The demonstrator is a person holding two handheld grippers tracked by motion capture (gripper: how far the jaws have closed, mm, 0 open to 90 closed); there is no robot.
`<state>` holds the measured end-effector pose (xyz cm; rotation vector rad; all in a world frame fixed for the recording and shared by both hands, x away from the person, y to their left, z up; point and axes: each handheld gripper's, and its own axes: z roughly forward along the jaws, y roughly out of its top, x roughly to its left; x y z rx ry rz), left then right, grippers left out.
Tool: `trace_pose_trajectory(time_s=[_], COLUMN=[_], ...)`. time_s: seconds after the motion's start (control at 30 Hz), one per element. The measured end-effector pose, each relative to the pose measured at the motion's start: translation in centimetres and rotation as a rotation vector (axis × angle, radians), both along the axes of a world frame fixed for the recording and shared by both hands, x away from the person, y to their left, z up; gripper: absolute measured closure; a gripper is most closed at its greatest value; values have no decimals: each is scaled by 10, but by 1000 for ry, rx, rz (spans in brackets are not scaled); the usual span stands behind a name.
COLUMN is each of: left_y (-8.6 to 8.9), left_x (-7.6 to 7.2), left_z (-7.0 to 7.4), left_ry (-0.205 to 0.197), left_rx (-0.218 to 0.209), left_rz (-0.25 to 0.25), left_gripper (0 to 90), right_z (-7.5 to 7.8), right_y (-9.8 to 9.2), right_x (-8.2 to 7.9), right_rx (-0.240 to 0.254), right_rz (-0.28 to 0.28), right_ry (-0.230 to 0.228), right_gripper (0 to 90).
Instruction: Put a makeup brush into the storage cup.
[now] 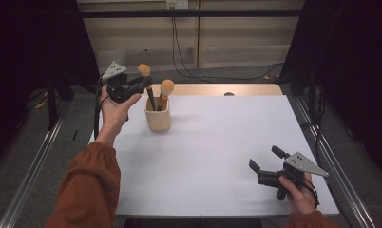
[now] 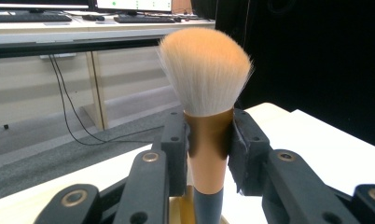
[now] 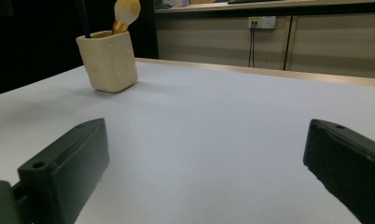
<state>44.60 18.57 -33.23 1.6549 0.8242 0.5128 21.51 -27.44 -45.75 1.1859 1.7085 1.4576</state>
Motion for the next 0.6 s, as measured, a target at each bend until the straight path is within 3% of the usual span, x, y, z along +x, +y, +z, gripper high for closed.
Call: trace_pose_trajectory(time_s=[0.6], left_y=[3], left_x=[3], left_z=[-22], left_ry=[42], left_rx=[20], left_rz=[7], left_gripper=[700], right_z=[0], right_y=[0], right_x=[1], right_rx=[1], right_rz=[-3], right_ry=[2], right_gripper=[3])
